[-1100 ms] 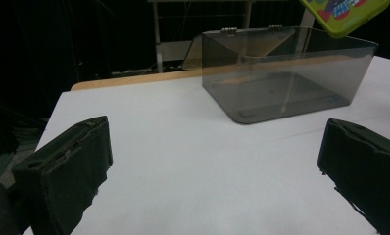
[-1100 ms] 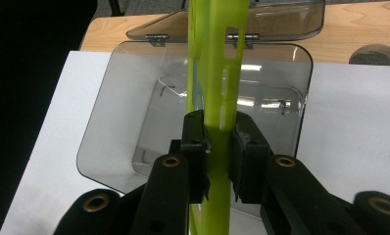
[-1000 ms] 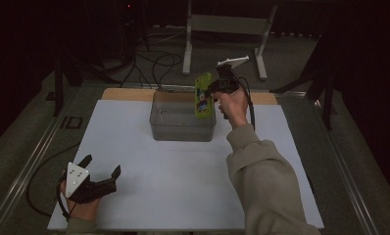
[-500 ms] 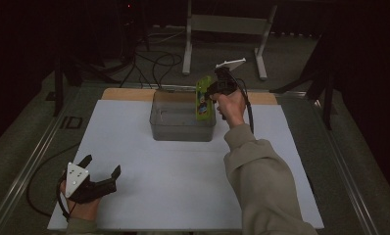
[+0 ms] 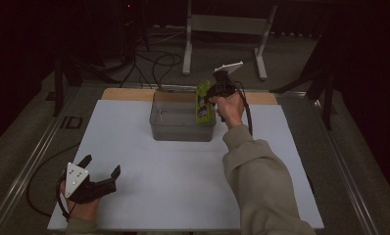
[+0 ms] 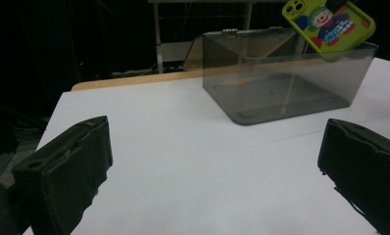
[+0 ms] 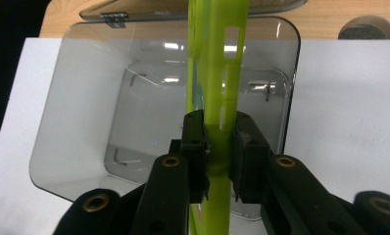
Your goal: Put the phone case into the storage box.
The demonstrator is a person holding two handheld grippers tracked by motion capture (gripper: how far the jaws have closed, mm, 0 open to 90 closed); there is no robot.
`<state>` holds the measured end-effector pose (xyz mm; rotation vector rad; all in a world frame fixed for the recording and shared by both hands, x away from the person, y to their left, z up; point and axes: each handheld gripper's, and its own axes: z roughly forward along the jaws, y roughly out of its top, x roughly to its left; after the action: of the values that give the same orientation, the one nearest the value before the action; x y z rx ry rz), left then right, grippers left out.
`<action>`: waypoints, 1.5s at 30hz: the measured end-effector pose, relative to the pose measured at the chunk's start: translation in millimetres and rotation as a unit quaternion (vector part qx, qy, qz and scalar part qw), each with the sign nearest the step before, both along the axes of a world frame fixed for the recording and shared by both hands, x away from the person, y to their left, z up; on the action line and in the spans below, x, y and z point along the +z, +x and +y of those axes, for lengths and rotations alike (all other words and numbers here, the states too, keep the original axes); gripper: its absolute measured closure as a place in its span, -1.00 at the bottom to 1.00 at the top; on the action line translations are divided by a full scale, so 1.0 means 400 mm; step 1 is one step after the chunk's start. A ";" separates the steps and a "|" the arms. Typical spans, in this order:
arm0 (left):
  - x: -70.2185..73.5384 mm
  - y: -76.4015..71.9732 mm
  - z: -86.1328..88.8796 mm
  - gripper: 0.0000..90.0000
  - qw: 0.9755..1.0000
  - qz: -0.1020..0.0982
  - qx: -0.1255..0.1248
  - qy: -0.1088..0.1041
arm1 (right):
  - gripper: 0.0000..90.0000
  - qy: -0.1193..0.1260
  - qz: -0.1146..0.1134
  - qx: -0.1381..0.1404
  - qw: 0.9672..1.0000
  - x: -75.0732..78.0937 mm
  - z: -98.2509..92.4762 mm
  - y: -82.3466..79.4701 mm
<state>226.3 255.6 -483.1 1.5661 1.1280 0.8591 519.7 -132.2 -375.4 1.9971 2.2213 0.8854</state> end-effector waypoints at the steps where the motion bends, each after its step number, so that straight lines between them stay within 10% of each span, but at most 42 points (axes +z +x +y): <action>1: 0.000 0.000 0.000 -0.99 1.000 0.000 0.000 0.000 | 0.74 -0.001 0.001 0.000 1.000 -0.003 0.000 0.000; 45: 0.001 -0.002 0.002 -0.99 1.000 -0.002 0.002 -0.002 | 0.74 -0.034 0.040 -0.016 0.999 -0.096 0.023 0.014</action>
<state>225.6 256.3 -482.7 1.5596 1.1304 0.8623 525.4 -122.8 -413.6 2.0659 2.2217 0.7295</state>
